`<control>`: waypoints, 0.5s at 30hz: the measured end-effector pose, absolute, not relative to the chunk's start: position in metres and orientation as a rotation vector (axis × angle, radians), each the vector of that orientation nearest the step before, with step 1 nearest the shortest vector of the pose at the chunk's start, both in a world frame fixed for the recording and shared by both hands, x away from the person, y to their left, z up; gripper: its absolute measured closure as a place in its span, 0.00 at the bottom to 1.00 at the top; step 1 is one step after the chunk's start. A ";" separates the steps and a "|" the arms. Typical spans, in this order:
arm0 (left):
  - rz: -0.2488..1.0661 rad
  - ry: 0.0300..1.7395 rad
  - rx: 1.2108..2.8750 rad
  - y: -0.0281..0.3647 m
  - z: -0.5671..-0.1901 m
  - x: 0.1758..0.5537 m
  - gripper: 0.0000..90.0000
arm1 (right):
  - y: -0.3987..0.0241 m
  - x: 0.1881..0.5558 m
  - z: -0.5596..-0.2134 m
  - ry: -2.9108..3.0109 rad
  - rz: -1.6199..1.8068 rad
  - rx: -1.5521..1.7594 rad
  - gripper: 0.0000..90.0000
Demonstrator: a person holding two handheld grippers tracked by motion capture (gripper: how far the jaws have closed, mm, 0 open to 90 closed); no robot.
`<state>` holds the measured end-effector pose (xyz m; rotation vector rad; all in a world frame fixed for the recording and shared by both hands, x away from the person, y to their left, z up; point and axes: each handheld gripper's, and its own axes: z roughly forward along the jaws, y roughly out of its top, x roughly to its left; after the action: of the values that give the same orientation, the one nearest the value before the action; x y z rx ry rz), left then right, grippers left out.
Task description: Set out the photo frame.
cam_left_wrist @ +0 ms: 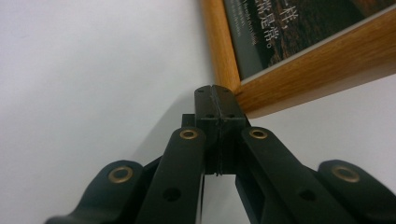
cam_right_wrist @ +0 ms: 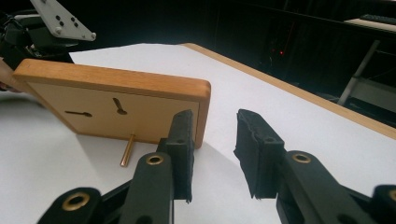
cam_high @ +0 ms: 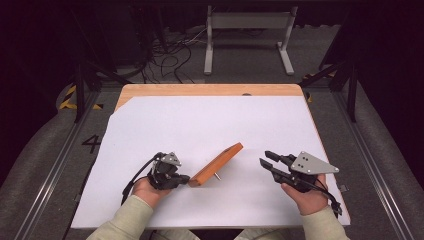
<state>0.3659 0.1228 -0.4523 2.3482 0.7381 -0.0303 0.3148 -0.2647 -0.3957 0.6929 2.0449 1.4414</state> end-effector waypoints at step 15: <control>-0.136 0.598 2.375 0.094 -0.452 0.349 1.00 | -0.265 0.314 -0.395 2.044 1.445 0.693 0.74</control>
<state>0.3490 0.0939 -0.4515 2.3751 0.5985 -0.1355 0.3144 -0.2650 -0.3949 0.6931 2.0436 1.4449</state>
